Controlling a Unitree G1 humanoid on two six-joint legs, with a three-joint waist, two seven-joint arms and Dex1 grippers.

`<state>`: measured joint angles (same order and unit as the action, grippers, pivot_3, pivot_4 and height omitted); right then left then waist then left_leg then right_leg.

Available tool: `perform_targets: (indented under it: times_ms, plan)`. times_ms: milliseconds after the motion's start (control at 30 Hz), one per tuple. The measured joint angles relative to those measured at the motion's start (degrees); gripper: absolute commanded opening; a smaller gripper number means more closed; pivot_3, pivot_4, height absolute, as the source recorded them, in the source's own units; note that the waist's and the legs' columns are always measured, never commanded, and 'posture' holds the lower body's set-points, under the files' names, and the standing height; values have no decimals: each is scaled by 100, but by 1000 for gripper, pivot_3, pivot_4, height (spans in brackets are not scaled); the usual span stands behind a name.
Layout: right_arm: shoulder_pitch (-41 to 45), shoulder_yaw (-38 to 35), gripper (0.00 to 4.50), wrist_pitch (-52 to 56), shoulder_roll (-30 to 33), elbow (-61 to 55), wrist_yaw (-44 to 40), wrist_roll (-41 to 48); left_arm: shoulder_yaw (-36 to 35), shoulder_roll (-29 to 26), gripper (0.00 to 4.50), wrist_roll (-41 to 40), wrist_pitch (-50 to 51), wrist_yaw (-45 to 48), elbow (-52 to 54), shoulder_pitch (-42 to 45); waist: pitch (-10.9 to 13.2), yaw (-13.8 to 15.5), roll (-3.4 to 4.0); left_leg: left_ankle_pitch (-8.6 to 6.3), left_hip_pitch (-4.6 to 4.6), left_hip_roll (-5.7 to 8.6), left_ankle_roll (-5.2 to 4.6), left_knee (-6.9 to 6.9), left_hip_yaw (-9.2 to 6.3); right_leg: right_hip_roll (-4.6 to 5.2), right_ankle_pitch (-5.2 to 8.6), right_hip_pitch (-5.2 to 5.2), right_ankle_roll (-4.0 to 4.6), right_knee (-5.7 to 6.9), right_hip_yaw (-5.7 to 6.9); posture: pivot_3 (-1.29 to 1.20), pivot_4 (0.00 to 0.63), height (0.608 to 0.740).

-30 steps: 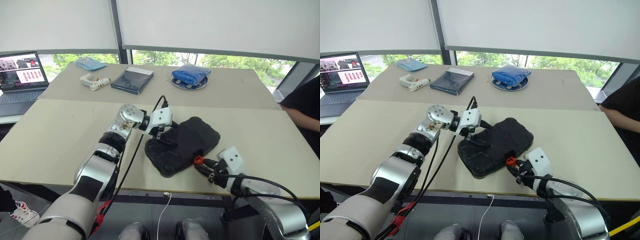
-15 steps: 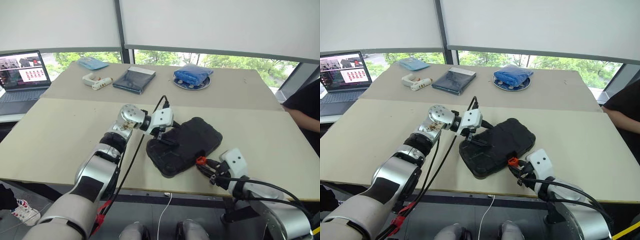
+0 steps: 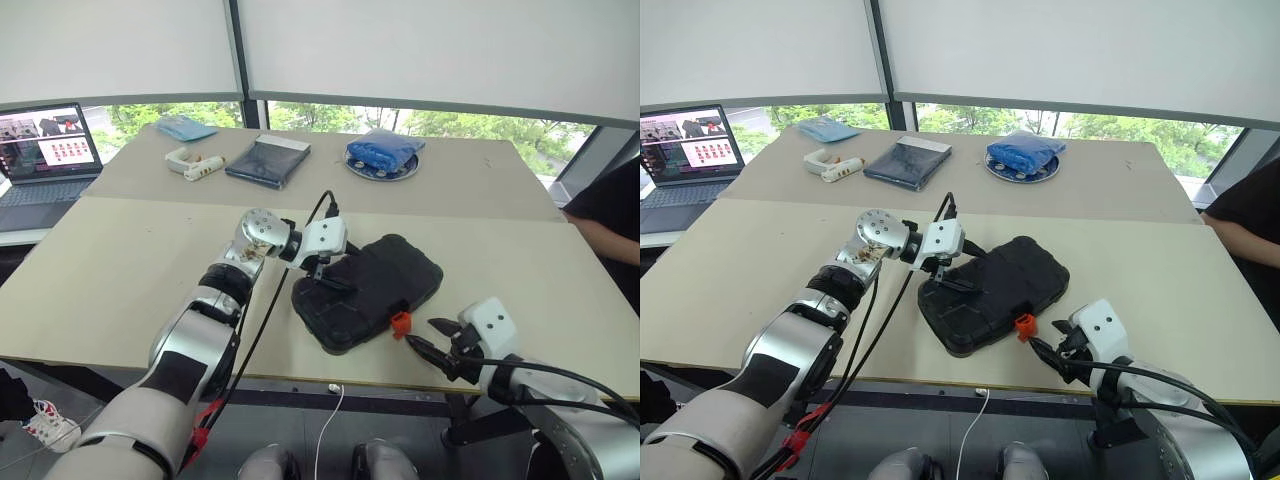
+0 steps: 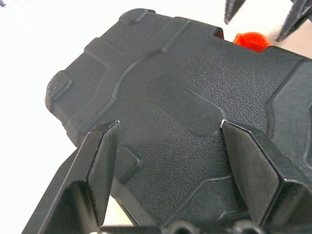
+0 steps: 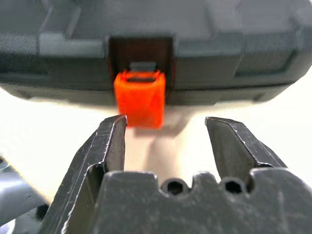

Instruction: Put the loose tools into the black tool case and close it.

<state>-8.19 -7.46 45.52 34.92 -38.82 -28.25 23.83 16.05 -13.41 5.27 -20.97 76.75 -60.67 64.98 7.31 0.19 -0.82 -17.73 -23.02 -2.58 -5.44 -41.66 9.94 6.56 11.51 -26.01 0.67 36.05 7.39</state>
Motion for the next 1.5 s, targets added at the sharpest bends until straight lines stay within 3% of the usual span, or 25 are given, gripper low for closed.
perform_targets:
  times_ms: [133,200,567,1033,1500]
  plan:
    - [70,229,487,-4,-5,190,-6,-61,14,0,3593,21,-15,-31,-7,-1,0,-2,-1,-1,12,0,-1,0,0,1,1,10,1,0,0,0,150,718]
    - [152,386,22,-10,-14,368,-5,-123,18,3,3593,24,-31,-35,-7,0,0,-3,0,-1,11,0,-2,0,0,1,1,9,1,0,0,0,150,718]
    - [992,1123,22,-40,-198,1037,53,-562,104,9,3593,122,-271,-104,-4,33,-2,-4,-1,0,11,0,0,-2,0,3,0,10,2,0,1,0,150,718]
    - [1200,970,22,207,-76,859,-157,-402,329,-161,3593,423,-1054,-371,76,-30,-2,-84,0,6,24,-3,8,-4,0,5,-9,20,15,3,-3,0,150,718]
    - [1664,1277,22,282,64,1046,-371,-672,338,-180,3593,440,-1055,-434,57,-37,-3,-137,-1,17,30,-15,19,-3,1,6,-14,13,23,4,-14,0,150,718]
